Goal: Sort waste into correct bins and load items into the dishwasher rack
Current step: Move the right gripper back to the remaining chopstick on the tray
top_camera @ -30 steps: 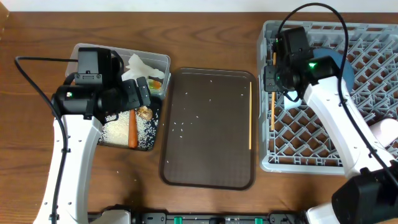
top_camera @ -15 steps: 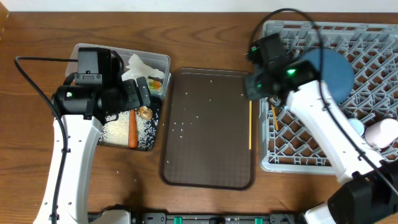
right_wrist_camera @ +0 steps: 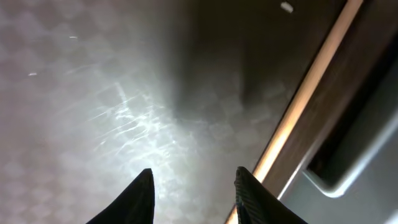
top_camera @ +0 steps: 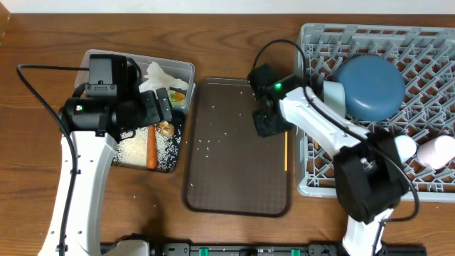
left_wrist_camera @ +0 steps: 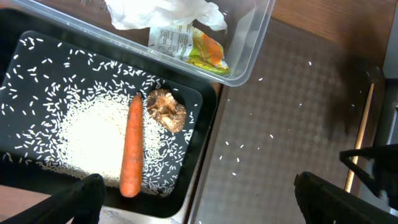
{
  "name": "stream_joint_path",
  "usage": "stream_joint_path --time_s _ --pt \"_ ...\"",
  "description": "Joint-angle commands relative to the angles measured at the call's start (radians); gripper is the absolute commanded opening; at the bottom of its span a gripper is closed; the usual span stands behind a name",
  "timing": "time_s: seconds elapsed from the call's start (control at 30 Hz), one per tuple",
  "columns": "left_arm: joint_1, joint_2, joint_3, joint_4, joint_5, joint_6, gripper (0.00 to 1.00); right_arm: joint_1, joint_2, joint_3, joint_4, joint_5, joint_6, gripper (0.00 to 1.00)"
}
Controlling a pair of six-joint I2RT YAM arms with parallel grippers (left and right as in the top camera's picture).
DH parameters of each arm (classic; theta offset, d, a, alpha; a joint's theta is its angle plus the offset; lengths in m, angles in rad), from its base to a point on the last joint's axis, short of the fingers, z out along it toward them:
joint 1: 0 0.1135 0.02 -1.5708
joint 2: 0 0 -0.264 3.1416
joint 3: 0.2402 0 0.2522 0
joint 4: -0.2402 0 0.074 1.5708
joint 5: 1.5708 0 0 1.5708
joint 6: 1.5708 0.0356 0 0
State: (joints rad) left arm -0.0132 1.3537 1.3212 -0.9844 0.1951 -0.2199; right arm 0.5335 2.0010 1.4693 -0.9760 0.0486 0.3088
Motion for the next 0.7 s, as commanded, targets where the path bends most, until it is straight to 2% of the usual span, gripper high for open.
stream_joint_path --time_s 0.0,0.07,0.67 --pt "0.003 -0.001 0.011 -0.002 -0.006 0.013 0.98 0.001 0.002 0.002 0.000 0.043 0.081 0.39" --pt "0.003 -0.001 0.011 -0.002 -0.005 0.013 0.98 -0.003 0.009 0.002 -0.002 0.071 0.088 0.46" --pt "0.003 -0.001 0.011 -0.002 -0.006 0.013 0.98 -0.043 0.118 0.000 -0.039 0.085 0.106 0.45"
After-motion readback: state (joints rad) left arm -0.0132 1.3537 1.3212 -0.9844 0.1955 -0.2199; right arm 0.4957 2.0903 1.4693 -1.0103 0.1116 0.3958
